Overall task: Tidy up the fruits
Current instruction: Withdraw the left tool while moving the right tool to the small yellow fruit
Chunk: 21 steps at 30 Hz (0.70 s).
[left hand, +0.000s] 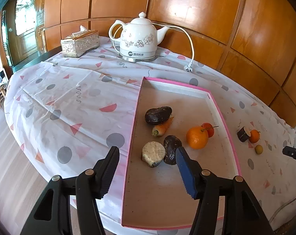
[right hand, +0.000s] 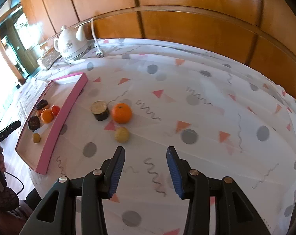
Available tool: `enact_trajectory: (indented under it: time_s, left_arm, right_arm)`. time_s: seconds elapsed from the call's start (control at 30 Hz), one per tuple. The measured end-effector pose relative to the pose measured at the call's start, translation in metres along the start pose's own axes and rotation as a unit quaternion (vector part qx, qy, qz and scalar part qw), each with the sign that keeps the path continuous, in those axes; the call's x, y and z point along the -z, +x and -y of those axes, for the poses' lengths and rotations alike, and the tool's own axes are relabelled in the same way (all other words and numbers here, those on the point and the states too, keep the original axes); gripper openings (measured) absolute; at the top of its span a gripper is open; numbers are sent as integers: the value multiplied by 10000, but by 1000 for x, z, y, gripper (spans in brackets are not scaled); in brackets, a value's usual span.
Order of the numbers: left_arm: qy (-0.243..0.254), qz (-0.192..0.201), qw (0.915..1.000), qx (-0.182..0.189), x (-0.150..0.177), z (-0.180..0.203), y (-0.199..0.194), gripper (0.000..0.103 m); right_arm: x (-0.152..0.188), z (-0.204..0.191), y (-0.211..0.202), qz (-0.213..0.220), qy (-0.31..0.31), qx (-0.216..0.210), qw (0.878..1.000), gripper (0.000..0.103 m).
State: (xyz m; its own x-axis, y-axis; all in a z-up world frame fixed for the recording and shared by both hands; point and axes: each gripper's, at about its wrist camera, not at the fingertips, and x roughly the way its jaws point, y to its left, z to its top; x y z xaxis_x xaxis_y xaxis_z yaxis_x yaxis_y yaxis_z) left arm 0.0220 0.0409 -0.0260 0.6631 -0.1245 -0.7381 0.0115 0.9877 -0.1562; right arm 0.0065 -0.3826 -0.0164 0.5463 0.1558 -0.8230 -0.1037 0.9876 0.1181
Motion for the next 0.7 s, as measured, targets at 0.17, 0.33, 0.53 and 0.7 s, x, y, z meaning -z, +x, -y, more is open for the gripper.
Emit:
enact_trajectory:
  time_s: [0.17,0.33,0.53,0.7]
  left_arm:
    - [-16,33,10000,-2,-1,-3,-3,65]
    - [-55,79,9999,-37,-2,-7,-6,69]
    - [-159,83,9998,-98,-2,-14,-9,70]
    - [-191,67,9997,-127,-2,-16,-9,71]
  right_arm:
    - [-7,-25,16,-108,-207,-108,9997,45]
    - [-12,-48,38,-252,-361,-81,9990,45]
    - [-15,-58,65,-409,-420,234,9980,45]
    - [-19,-54,76,-435,-256,299,9983,45]
